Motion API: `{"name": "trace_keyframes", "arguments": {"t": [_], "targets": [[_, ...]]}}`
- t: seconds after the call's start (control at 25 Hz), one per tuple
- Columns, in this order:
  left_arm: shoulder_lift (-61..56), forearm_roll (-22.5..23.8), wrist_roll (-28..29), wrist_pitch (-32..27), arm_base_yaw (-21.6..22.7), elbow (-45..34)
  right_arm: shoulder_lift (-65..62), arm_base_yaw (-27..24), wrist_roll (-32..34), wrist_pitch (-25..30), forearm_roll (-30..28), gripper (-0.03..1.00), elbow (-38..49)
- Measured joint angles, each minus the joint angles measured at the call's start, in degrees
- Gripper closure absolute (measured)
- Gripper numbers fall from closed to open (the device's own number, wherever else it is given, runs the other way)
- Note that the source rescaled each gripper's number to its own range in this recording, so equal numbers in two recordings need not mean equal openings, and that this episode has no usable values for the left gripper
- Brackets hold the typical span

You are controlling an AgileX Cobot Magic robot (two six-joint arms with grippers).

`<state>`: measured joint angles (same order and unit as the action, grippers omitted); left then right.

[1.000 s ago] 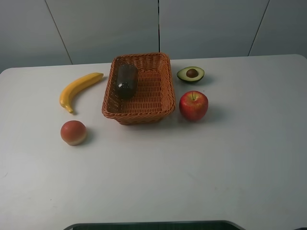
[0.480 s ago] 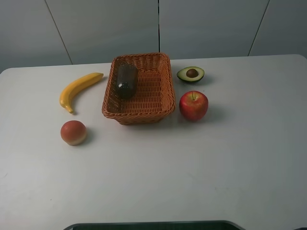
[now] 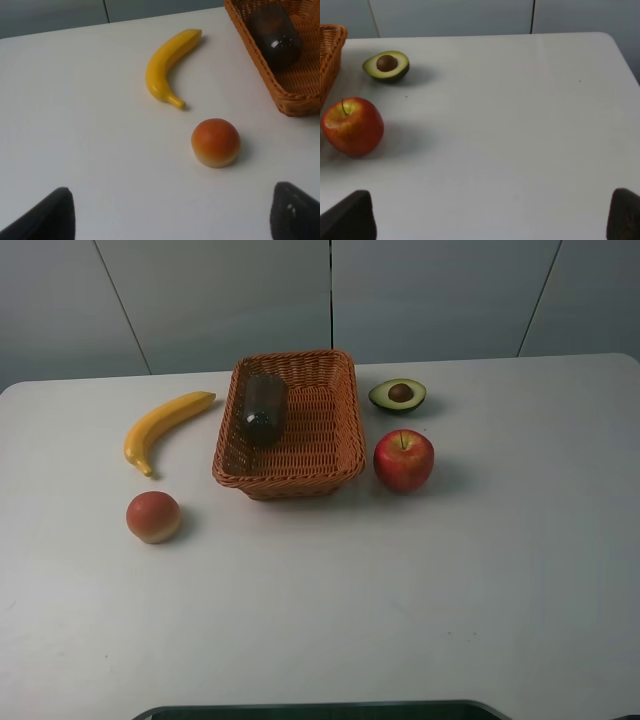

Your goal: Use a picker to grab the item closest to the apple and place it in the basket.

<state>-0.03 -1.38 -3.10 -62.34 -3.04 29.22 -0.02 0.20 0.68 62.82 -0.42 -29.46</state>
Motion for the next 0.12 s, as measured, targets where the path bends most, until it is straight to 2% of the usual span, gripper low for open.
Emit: {"name": "trace_keyframes", "arguments": {"t": [0.12], "targets": [[0.0,0.0,0.0,0.0,0.0,0.0,0.0,0.0,-0.1,0.0,0.4,-0.03,0.0]]}}
